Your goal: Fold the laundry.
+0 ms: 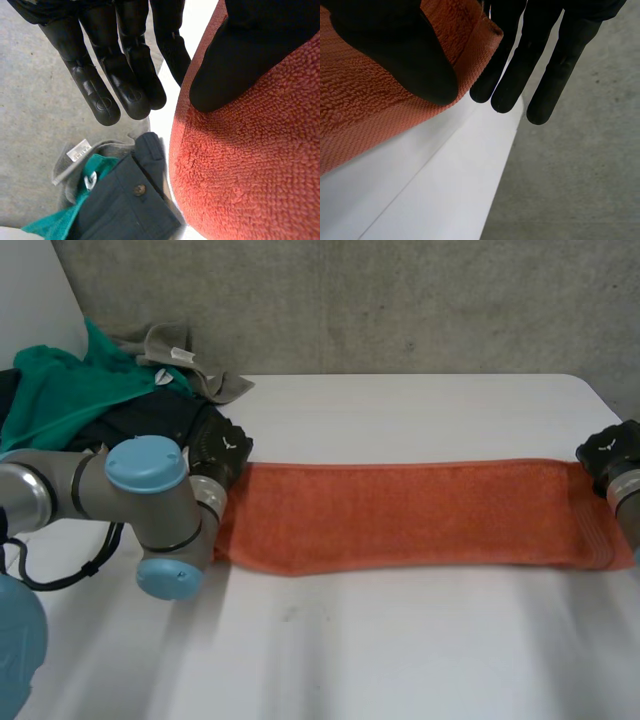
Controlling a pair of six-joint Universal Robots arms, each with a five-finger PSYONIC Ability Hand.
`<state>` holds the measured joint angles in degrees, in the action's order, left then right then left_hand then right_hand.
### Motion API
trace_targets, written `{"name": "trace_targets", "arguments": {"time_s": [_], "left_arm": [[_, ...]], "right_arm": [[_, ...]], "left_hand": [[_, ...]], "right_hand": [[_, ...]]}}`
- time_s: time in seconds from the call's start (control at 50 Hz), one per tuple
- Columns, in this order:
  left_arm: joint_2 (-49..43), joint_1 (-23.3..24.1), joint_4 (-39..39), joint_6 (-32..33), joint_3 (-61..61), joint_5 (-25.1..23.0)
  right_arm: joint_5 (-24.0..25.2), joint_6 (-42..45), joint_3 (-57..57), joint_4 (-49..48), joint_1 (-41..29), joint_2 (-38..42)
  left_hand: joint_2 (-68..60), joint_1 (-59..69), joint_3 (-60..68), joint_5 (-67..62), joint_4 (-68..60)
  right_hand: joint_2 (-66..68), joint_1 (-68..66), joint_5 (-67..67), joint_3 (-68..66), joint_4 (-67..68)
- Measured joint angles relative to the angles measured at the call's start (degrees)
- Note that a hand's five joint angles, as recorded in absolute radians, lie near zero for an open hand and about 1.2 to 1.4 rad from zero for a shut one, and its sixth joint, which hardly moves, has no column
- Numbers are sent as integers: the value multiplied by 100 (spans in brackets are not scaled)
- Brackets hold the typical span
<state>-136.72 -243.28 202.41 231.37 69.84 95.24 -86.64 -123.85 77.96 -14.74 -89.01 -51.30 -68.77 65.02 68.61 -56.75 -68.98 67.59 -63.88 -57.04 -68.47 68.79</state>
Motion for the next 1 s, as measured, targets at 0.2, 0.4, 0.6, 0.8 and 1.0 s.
{"name": "trace_targets", "arguments": {"time_s": [0.2,0.4,0.6,0.8,1.0], "left_arm": [[34,110,472,69,-63,-23],[1006,260,522,-30,656,22],[2130,285,489,-493,1818,-7],[2359,316,467,-1196,2239,-12],[2411,175,-315,-1567,2449,7]], "right_arm": [[-146,-379,96,-484,-145,-147],[440,-1017,850,185,185,-1306],[1581,-1061,1676,1563,1151,-1931],[1771,-1011,2013,1160,1464,-1554],[1811,-1048,2112,880,1450,-1323]], "left_hand": [[5689,-5404,-5651,5399,5725],[5710,-5404,-5661,5399,5735],[5711,-5404,-5661,5399,5735],[5710,-5404,-5661,5398,5735],[4928,-4528,-4916,4726,4957]], "right_hand": [[-5550,5048,5443,5601,-5620],[-5550,5048,5444,5609,-5653],[-5188,4865,5079,5267,-5310],[-4845,4435,4647,4838,-4875],[-3927,3553,3807,3989,-4007]]}}
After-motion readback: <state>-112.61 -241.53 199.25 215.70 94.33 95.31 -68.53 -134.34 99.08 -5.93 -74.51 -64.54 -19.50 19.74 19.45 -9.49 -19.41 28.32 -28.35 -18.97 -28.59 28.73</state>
